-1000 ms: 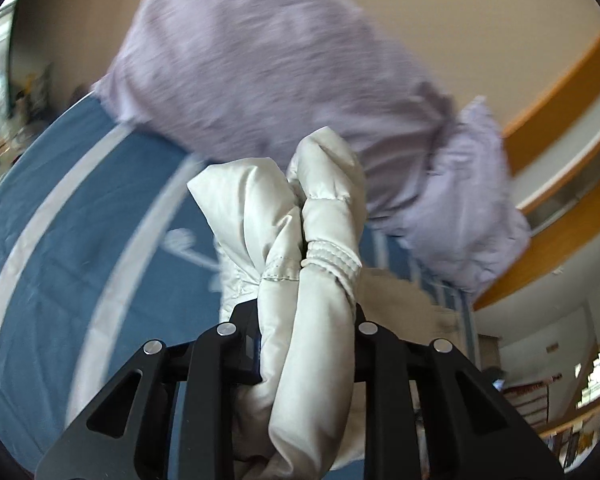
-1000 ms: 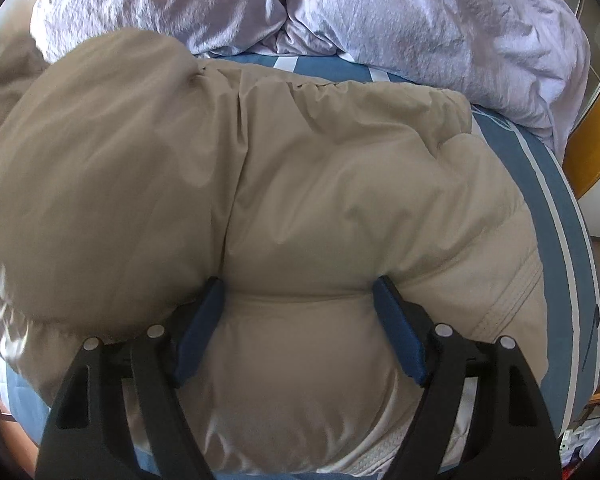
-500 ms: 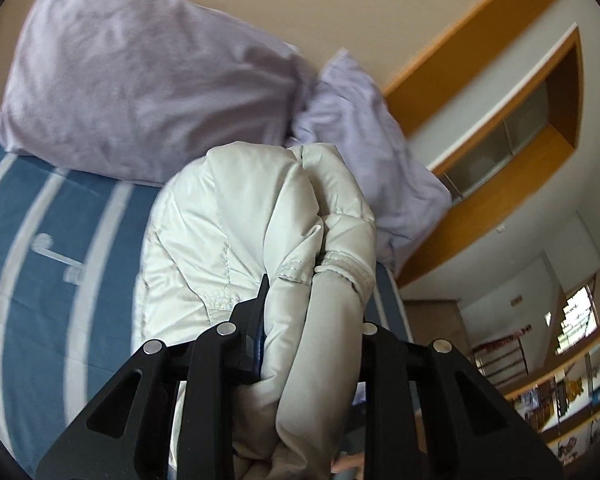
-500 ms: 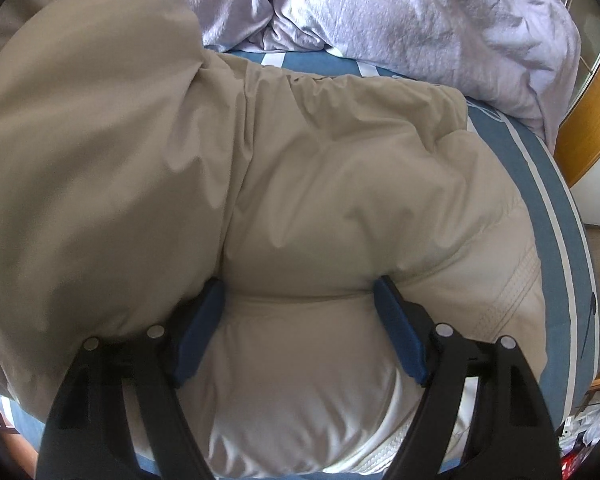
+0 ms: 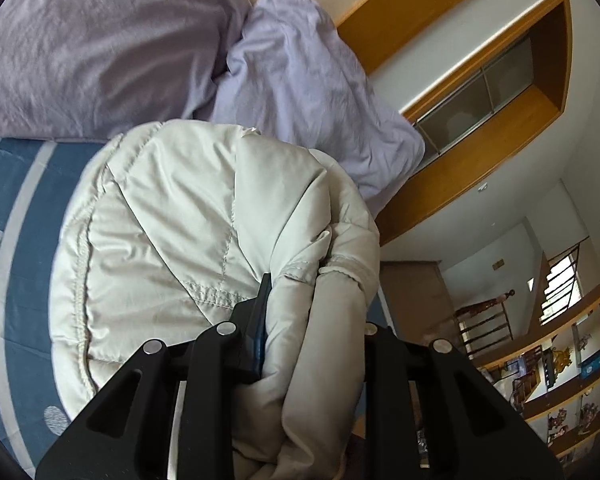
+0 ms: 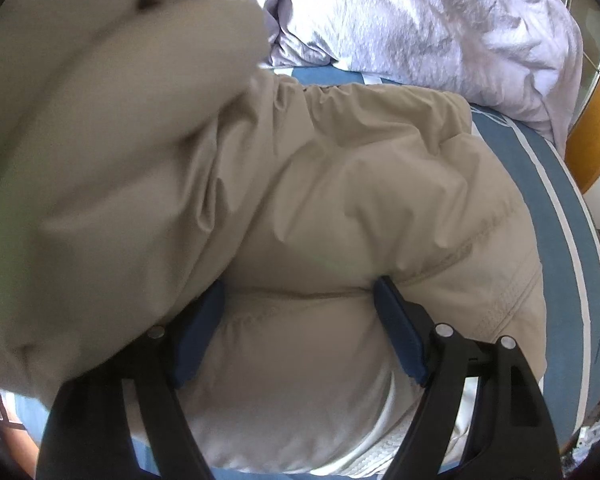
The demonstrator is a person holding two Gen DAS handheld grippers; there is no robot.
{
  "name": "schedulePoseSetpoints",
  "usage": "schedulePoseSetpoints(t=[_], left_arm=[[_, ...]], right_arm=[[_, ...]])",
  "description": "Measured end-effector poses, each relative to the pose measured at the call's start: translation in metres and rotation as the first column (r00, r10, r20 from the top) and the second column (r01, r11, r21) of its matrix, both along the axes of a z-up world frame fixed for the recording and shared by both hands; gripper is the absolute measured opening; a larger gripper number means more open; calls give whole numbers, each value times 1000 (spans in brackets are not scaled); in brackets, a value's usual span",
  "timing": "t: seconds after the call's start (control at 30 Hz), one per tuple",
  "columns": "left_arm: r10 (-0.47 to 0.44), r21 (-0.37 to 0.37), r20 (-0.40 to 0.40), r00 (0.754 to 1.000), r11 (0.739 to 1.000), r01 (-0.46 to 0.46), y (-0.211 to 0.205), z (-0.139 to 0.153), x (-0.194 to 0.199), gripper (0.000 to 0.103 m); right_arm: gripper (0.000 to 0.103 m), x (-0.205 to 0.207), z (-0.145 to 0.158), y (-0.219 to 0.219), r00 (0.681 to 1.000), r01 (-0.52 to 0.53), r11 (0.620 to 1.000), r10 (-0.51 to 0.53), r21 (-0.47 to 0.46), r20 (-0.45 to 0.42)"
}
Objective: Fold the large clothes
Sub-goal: 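Fold the held side over the jacket with the left gripper while the right gripper releases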
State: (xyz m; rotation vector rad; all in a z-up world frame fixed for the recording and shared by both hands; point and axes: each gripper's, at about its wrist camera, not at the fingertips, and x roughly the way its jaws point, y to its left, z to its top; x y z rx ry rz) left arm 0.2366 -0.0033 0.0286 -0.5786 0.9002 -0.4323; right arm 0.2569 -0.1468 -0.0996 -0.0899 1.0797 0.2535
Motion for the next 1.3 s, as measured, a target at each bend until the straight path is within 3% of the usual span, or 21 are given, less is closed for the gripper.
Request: schedulePoseSetpoints(t=[0.2, 0.4, 0.57, 0.83, 1.13, 1.3], left_arm=[[-38, 23, -42, 998, 999, 39, -26, -21, 15, 23], [-74, 42, -78, 994, 996, 78, -45, -39, 27, 23], [-109, 75, -95, 989, 990, 117, -64, -52, 31, 23], [-165, 155, -112, 980, 971, 181, -96, -69, 32, 24], [-192, 185, -154, 969, 958, 219, -117, -90, 34, 24], [-176, 138, -191, 966, 969, 204, -117, -98, 38, 24]], right_arm=[[67, -9, 8, -24, 999, -22, 998, 19, 65, 38], [65, -16, 17, -54, 996, 31, 997, -37, 71, 76], [55, -25, 18, -72, 994, 57, 997, -62, 54, 89], [47, -45, 14, -93, 989, 108, 992, -113, 60, 94], [46, -47, 6, -104, 983, 160, 984, -166, 76, 74], [47, -44, 4, -111, 979, 189, 978, -194, 89, 61]])
